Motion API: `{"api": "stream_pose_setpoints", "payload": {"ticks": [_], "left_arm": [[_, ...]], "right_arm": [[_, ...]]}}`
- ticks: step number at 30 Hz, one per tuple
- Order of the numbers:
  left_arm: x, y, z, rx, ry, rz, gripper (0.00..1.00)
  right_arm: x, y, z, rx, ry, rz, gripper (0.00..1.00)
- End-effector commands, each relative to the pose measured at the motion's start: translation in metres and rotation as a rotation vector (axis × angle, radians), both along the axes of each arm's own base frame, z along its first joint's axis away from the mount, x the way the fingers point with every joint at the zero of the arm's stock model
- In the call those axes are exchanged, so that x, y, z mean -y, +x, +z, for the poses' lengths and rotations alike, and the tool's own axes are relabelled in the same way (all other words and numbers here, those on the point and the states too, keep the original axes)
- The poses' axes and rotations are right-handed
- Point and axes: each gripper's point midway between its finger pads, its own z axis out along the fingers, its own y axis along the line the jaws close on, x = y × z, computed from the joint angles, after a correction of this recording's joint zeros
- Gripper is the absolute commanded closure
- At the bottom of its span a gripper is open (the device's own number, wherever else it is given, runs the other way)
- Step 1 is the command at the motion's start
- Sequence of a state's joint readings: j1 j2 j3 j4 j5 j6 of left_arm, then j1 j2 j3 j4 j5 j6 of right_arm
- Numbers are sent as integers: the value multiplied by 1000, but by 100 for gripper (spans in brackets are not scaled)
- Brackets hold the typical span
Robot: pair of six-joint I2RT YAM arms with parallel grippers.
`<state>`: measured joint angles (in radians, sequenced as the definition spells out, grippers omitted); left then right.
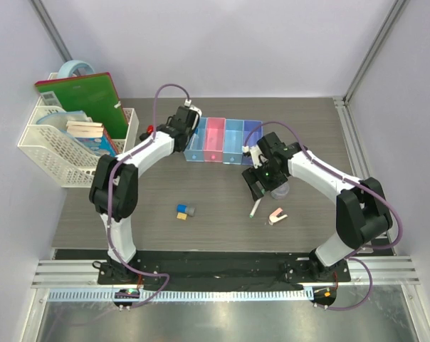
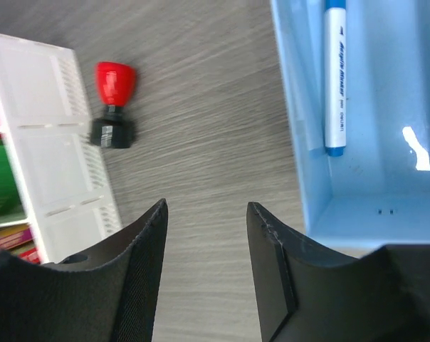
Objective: Sort the stationery into containers
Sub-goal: Pick up the pen from the center of the board.
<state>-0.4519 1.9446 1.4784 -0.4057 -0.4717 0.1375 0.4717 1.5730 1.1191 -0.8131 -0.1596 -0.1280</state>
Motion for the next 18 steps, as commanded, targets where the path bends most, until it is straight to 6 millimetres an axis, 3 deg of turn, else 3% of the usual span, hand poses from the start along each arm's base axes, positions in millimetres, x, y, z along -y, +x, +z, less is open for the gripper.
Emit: {"api": "stream_pose_setpoints", "payload": {"ticks": [1,10,18], "left_arm": [[-6,-5,65,116,-38,19,50],[-26,-30,123,185,-10,19,48],[-40,-46,151,216,27,15,47]], "right_arm": [[-8,-15,-10,-49,24,8,18],[-23,-31,-26,-118,86,4,17],[-27,-27,-48,-178,44,-19,18]]}}
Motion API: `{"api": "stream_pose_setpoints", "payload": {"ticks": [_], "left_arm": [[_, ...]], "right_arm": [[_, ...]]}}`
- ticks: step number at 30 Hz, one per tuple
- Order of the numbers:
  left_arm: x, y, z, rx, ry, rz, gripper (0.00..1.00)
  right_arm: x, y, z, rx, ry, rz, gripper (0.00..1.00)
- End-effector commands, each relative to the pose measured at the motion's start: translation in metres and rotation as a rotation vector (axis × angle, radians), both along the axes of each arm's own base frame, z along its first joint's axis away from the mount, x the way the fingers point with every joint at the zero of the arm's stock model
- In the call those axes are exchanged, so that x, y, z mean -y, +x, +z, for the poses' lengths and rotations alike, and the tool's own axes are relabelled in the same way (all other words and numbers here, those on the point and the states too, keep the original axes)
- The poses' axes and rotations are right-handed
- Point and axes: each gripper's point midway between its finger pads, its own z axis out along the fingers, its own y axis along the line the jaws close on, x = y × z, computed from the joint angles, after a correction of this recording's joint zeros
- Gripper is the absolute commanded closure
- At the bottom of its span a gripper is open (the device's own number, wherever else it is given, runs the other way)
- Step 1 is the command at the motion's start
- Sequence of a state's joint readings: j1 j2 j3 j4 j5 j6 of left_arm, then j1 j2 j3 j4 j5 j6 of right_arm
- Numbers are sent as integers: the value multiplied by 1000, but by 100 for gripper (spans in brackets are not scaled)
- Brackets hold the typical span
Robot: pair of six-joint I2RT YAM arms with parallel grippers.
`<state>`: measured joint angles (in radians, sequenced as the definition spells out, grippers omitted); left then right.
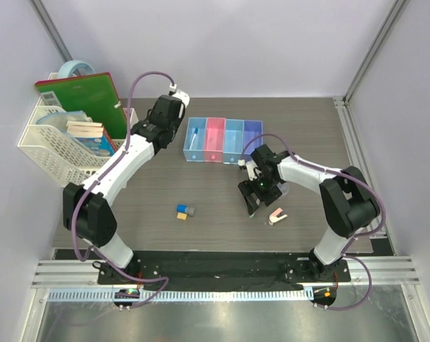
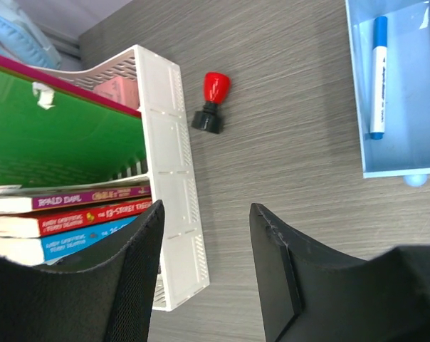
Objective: Sort the stationery into containers
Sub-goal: Pick up the pen from the center of the board.
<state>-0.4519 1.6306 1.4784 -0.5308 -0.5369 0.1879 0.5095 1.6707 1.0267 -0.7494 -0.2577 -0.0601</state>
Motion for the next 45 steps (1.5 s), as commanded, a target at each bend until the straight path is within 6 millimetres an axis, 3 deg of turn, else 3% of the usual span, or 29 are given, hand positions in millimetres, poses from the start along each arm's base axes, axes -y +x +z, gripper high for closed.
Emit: {"api": "stream_pose_setpoints", "payload": {"ticks": [1,10,15,24,30,32,37,40,45], "left_arm": [[-11,-11,27,37,33,1,47],[-16,-17,24,35,60,-8,46],[-15,-16,21,28,60,-12,46],[-15,-18,22,28,56,-14,46],[-16,-20,25,34,43,-8,46],[-17,-22,24,29,45,-10,46],[-20,-26,20,30,52,-8,46],[-22,-30,18,46,32,14,46],[-28,-45,36,159,-84,69,46]], "right_arm": [[-12,8,-6,-9,4,-18,19],[-14,28,-15,68,-90,-16,31],[-17,37,-20,123,-139,26,48],[-20,49,-28,204,-206,93,70],[-26,52,-31,220,-223,144,99],[-26,51,-31,221,-224,147,99],[-38,51,-9,245,-169,156,99],[-54,53,20,264,-79,162,99],[-85,65,72,316,66,161,99]]}}
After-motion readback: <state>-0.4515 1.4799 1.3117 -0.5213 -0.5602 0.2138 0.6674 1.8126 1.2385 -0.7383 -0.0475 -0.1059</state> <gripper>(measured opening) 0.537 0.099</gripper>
